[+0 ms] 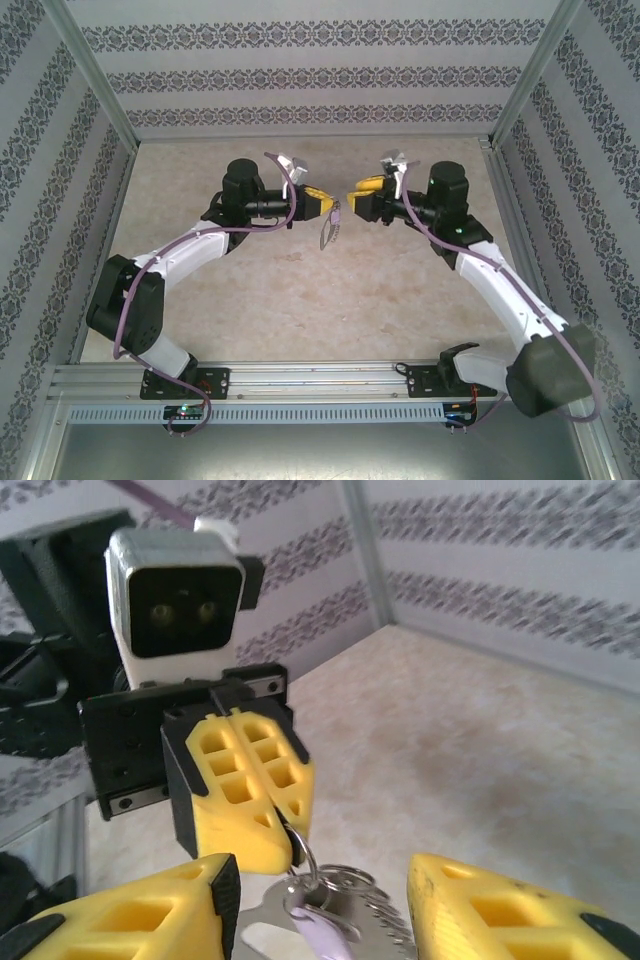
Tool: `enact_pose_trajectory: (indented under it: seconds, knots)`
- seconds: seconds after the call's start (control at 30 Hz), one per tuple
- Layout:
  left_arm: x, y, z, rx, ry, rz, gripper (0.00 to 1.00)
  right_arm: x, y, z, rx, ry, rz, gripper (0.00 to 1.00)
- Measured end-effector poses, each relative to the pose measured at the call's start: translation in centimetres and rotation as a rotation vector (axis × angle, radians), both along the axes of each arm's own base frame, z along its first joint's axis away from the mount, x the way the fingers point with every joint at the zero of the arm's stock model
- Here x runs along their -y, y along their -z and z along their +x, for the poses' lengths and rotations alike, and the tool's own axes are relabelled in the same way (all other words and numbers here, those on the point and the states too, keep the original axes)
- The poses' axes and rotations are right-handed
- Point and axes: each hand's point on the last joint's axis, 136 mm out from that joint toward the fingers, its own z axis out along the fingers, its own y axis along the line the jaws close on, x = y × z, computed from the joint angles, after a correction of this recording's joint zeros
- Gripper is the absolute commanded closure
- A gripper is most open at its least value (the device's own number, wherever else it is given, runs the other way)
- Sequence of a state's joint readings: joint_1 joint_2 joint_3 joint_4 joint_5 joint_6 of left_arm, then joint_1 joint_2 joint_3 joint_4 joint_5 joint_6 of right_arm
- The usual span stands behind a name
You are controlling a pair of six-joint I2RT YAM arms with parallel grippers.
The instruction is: Put the keys on the keyring
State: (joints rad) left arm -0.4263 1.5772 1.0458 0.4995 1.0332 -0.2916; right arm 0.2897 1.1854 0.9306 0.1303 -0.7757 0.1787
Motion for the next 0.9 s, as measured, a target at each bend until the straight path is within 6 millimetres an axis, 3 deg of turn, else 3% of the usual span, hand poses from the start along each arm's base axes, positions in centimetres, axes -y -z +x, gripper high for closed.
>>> enact_pose_trajectory:
  seconds: [0.17,0.37,0.7,0.9]
  knots:
    - [-0.5,0.2,0.5,0.01,-0.068,-0.046,1.0,0.6,1.4,-0.1,0.012,0.115,0.025,0.51]
    - [-0.7,-1.4,0.7,0.044,-0.117,-0.139,1.0,0.0,4.2,-0.2,-0.027,0.182,0.036,0.51]
    - [-0.6,-4.0,0.2,0.122,-0.145,-0.245,1.0,-1.2,4.0,0.8,-0.02,0.199,0.084,0.53]
    - [-0.3,-4.3,0.0,0.133,-0.143,-0.26,1.0,-3.0,5.0,0.3,-0.049,0.147,0.087,0.53]
